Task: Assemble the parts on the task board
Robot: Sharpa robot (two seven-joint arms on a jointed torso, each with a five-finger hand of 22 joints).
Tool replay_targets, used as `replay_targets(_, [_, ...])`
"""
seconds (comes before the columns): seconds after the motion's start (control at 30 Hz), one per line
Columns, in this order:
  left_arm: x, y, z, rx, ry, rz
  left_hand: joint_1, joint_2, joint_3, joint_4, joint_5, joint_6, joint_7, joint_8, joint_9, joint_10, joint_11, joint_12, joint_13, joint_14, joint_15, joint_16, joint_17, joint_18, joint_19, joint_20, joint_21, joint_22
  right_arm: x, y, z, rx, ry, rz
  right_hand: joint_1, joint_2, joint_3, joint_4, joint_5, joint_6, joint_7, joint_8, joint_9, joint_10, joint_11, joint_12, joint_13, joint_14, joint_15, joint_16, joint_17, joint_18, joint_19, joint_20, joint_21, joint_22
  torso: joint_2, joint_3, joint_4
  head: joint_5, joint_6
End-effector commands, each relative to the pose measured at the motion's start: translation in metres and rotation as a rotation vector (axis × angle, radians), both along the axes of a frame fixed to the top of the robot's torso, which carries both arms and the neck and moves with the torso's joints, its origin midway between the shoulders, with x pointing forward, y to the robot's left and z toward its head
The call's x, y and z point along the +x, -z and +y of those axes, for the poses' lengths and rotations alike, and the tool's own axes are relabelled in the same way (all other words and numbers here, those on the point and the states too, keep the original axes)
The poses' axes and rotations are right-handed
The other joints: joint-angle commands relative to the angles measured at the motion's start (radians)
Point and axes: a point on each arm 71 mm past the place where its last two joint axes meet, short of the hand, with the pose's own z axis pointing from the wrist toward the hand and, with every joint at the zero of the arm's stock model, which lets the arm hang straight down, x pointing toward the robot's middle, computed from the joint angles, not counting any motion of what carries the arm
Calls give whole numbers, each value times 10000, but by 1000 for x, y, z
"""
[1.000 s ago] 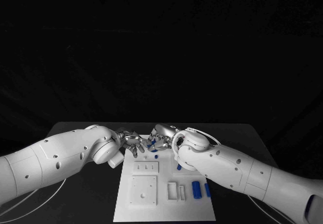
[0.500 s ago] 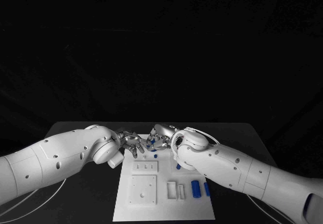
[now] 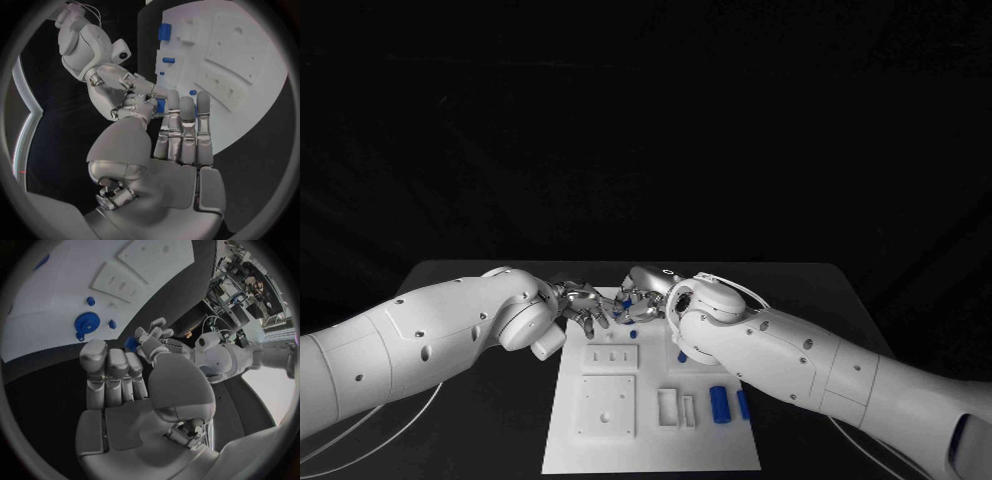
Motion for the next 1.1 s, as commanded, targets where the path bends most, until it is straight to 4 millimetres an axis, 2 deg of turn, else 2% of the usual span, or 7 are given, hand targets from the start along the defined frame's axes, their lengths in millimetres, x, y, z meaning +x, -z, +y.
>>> replay_targets(0.03, [0,1,-1,-127,13,160,39,160,146,-59,129,22,-13,20,68,48,-38,-76,-25,21,-36,0,25,-42,31,-7,16,32,-1,-1,3,-22,-178,-26,-73,20,0,45,44,80,22,54,12,-59,7,12,-9,22,37,-43,-14,53,578,78,-62,954,0,3,-1,8,-20])
replay_targets(0.43, [-1,3,-3,-323,98,446,-104,305,958,-657,839,531,-81,43,408,483,-135,-316,-192,191,-138,45,147,16,37,-108,256,254,0,1,2,-39,-119,-14,-93,-10,0,59,25,-79,64,46,-3,-102,31,-38,-48,17,49,-71,-35,66,575,84,-90,947,-5,1,10,-19,-72])
replay_targets(0.57, [-1,4,-2,-349,28,413,-235,208,1198,-971,1429,798,-127,24,433,730,-184,-414,-239,295,-204,33,218,46,37,-174,412,384,0,2,1,10,-98,-25,-146,-89,-22,88,32,-358,138,45,-19,-170,76,-128,-118,6,79,-116,-74,91,568,107,-127,940,-9,9,18,-6,-73])
replay_targets(0.73, [-2,5,-1,-351,-84,369,-391,167,1289,-1220,1716,984,-174,21,434,961,-230,-528,-258,392,-252,-5,311,54,45,-220,515,473,1,2,-2,183,-33,-160,-90,-360,-1066,536,251,-1391,383,55,-36,-351,283,-363,-359,-45,232,-257,-223,240,551,285,-400,879,-2,0,2,10,-84])
replay_targets(0.83, [-1,5,0,-351,-193,295,-491,55,1324,-1316,2316,1099,-209,53,492,1068,-263,-525,-240,452,-290,26,359,67,76,-258,582,521,2,2,-4,271,24,-216,-74,-583,-1599,705,248,-3623,588,-10,-111,-496,400,-467,-464,-104,305,-311,-284,261,533,335,-507,869,-4,4,2,17,-80])
replay_targets(0.9, [-1,5,1,-339,-277,210,-597,-28,1397,-1407,2769,1167,-230,64,573,1135,-286,-535,-226,501,-322,47,402,80,98,-293,663,578,2,3,-7,340,84,-243,97,-694,-1991,1039,301,-4238,610,-41,-136,-577,409,-508,-551,-139,319,-323,-326,289,526,365,-584,871,-8,6,3,18,-79])
replay_targets(1.1, [0,4,5,-93,-426,-145,-757,-82,1504,-1595,2953,1306,-276,19,731,1315,-340,-579,-160,647,-379,41,531,94,131,-348,814,691,2,6,-26,493,366,-233,463,-1034,-2159,1829,371,-4664,656,-71,-160,-679,448,-529,-737,-177,347,-308,-402,316,536,394,-714,876,-12,-2,20,45,-85])
